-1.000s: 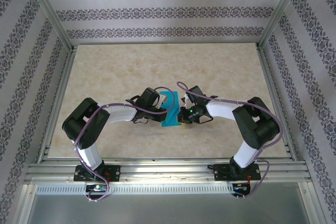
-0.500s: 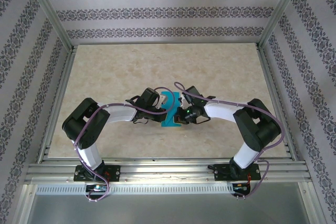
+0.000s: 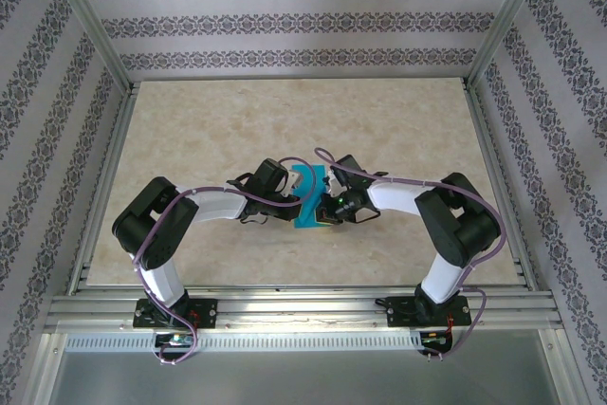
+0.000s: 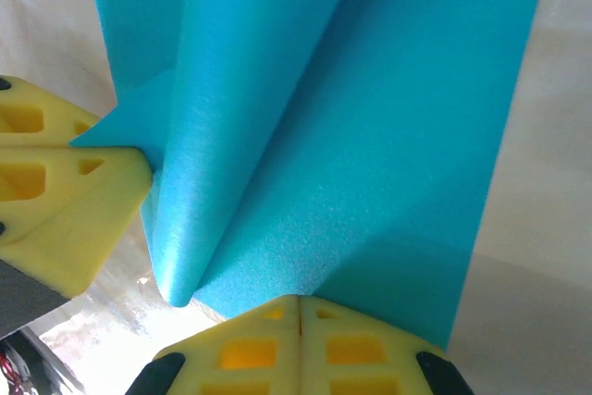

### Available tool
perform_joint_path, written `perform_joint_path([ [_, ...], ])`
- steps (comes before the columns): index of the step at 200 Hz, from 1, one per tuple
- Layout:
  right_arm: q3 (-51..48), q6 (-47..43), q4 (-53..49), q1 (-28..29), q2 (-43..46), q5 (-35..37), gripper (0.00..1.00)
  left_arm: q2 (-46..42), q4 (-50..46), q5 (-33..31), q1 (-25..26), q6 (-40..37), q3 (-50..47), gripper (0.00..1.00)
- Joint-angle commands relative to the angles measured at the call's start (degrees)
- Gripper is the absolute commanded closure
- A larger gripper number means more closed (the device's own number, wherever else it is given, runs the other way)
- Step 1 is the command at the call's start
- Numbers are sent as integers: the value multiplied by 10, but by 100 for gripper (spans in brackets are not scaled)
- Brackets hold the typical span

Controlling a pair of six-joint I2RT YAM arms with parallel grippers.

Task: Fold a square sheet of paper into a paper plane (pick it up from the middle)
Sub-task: Fold the triangle a second time at the center of the table.

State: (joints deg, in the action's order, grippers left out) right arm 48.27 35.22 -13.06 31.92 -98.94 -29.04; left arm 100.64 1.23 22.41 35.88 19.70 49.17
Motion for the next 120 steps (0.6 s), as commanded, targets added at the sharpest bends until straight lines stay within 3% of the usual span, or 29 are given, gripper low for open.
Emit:
perform_joint_path([
  [1, -7, -37, -53, -7, -6, 8, 100, -2, -12, -4, -7, -13, 23, 98],
  [120, 5, -42, -65, -8, -8, 6, 100, 16, -44, -41, -8, -41, 47, 98],
])
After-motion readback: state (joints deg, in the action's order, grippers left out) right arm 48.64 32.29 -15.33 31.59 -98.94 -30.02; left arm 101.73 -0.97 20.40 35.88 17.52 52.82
